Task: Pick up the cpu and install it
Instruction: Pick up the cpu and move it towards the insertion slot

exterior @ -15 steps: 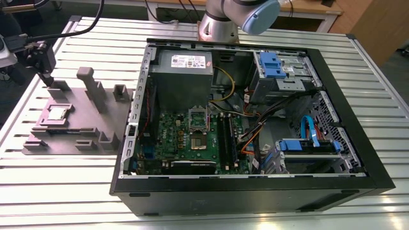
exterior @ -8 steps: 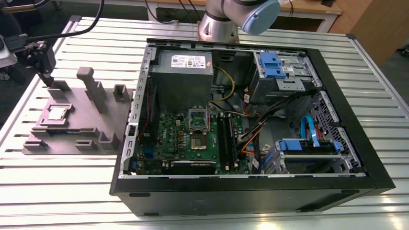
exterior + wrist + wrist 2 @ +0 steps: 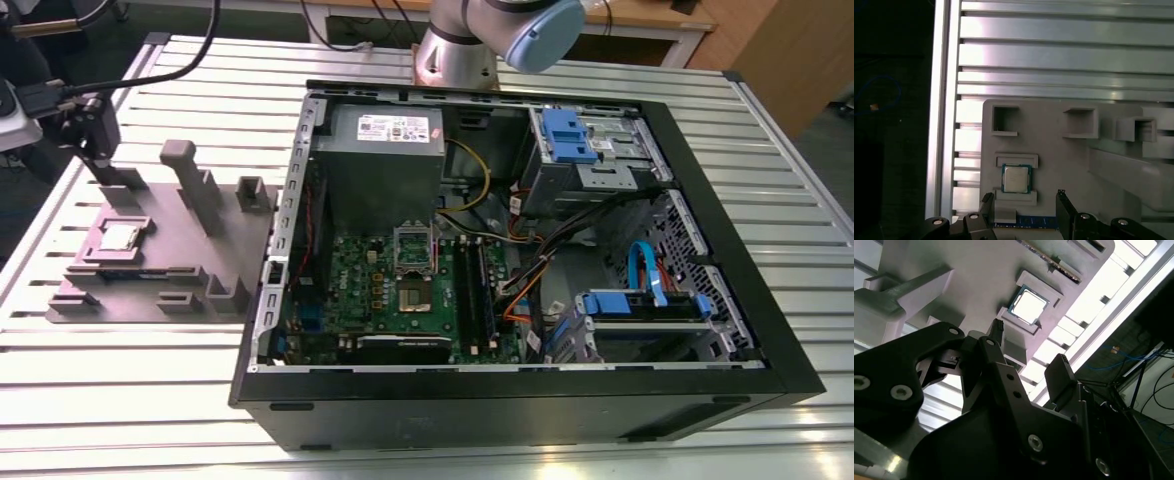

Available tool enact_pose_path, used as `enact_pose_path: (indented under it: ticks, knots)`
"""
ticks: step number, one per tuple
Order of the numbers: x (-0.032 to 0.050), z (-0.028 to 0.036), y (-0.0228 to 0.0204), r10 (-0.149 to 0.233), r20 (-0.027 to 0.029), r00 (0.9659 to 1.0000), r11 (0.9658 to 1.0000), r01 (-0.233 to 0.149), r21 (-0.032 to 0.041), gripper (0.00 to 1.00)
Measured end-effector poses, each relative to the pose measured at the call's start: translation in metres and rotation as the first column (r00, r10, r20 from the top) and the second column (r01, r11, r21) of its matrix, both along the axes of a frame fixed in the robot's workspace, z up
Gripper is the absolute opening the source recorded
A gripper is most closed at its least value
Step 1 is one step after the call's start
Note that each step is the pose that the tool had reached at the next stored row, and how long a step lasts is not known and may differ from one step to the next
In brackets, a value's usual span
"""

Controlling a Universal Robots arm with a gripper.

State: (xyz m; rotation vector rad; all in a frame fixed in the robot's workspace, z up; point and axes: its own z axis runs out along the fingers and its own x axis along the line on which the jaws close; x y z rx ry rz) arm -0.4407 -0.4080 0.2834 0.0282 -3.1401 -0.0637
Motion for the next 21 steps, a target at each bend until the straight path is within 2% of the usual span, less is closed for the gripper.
enact_pose_path:
  ticks: [10, 14, 21]
  knots:
    - [-0.0001, -0.0173, -0.0002, 0.0, 0.0, 1.0, 1.0, 0.0, 0.0, 0.6]
    - [-0.0001, -0.0241, -0.0024, 0.0, 0.0001, 1.0, 1.0, 0.0, 0.0, 0.6]
    - [-0.0004, -0.0341, -0.0027, -0.007, 0.0, 1.0, 1.0, 0.007, 0.0, 0.6]
